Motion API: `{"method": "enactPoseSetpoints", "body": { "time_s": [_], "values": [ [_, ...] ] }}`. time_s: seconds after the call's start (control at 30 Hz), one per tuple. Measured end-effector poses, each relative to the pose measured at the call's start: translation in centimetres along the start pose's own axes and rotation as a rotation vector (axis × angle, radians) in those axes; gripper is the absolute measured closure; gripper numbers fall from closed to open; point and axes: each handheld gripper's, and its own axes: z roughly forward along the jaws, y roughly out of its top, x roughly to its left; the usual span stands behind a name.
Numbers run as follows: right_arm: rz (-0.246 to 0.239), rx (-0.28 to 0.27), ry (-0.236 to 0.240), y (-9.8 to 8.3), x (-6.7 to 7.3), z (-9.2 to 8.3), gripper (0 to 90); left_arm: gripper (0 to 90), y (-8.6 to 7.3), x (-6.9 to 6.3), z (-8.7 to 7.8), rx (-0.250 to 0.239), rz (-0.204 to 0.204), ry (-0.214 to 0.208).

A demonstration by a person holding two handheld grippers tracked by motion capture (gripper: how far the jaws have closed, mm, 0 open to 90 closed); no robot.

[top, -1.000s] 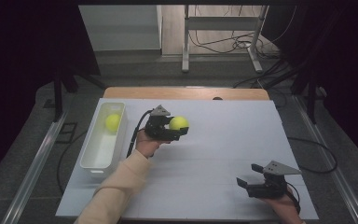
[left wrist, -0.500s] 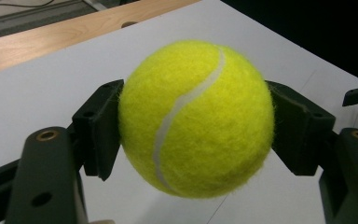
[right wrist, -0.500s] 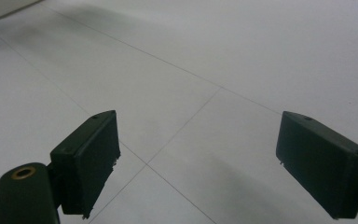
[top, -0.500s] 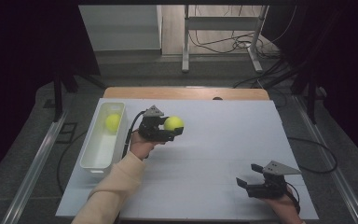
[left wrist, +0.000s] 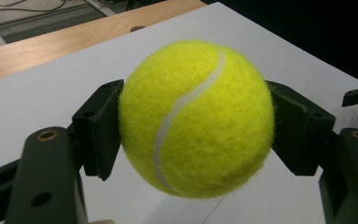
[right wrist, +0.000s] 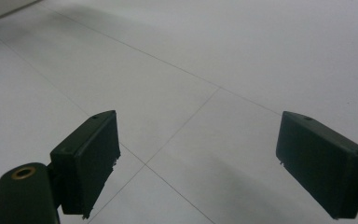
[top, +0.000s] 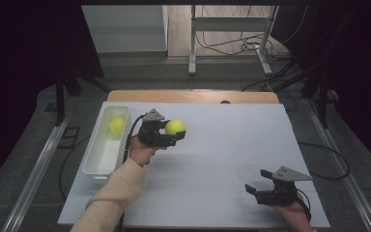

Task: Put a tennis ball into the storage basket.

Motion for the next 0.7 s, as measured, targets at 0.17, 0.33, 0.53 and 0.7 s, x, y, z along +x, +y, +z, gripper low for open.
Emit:
{"method": "enactPoseSetpoints", "body": {
  "time_s": [0.17,0.33,0.53,0.7],
  "values": [
    [0.002,-0.001,-0.004,0.0,0.0,-0.1,13.5,27.3,0.0,0.1,-0.9,-0.008,0.000,0.018],
    [0.000,0.001,-0.006,0.0,0.0,-0.1,13.6,27.3,-0.1,0.3,-1.7,-0.017,-0.009,0.021],
    [0.001,0.002,-0.009,0.0,0.0,-0.1,13.5,27.3,-0.2,0.5,-2.5,-0.020,-0.017,0.027],
    [0.002,0.000,-0.009,0.0,0.0,-0.1,13.5,27.2,-0.3,0.5,-3.1,-0.024,-0.017,0.035]
  ]
}}
